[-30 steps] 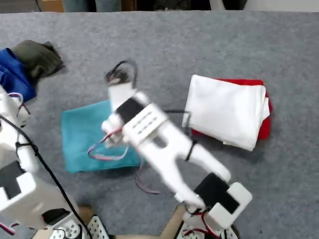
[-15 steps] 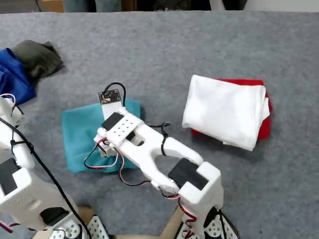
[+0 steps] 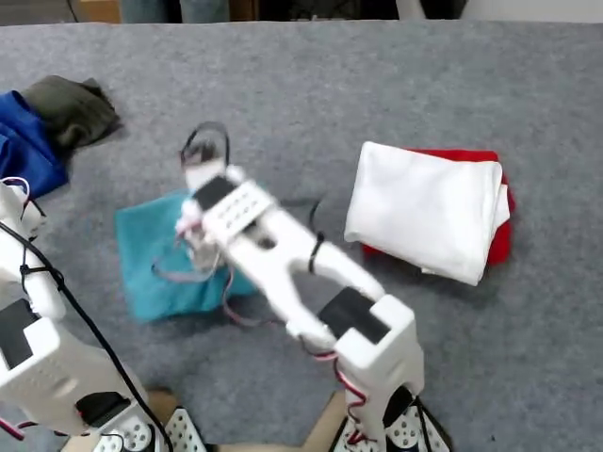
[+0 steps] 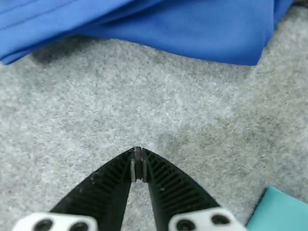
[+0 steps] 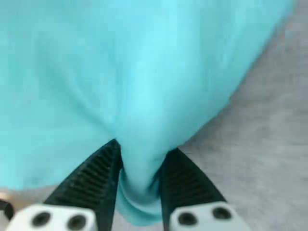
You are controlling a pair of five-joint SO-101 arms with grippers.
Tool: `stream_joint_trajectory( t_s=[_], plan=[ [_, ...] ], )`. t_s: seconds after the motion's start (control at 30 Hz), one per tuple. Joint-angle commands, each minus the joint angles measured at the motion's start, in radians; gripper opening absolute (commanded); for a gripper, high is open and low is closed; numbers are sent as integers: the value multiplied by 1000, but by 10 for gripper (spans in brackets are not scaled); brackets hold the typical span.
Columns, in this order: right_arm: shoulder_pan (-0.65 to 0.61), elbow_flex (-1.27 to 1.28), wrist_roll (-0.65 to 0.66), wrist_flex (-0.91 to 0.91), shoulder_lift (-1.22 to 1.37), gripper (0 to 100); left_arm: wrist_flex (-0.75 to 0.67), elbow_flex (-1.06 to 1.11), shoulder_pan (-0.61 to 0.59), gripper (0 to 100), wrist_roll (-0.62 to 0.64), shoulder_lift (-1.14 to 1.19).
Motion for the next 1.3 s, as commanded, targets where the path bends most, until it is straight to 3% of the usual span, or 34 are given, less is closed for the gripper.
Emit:
stream_joint_trajectory(
  t_s=[0.0,0.07,0.2,0.37,0.67,0.9,0.97,1.17,1.27],
  plan=[
    [115,-306,61,193,-7,13,5,-50,-5,29,-5,-6],
    [176,-440,100,287,-7,13,5,-50,-5,29,-5,-6],
    [338,-495,163,298,-48,13,6,-50,-5,29,-5,-6],
    [548,-397,172,296,-145,14,6,-45,-4,29,-5,-6],
    [913,-134,321,296,-377,15,8,-42,-2,29,-5,-6],
    [1074,77,451,288,-449,17,14,-42,-4,30,-3,-14],
    [1086,104,474,288,-449,62,43,-61,-7,30,-2,-17],
    [1092,93,474,292,-458,394,207,-314,-51,70,-6,-5],
    [1092,51,476,293,-458,428,189,-427,-136,173,-26,-3]
  ],
)
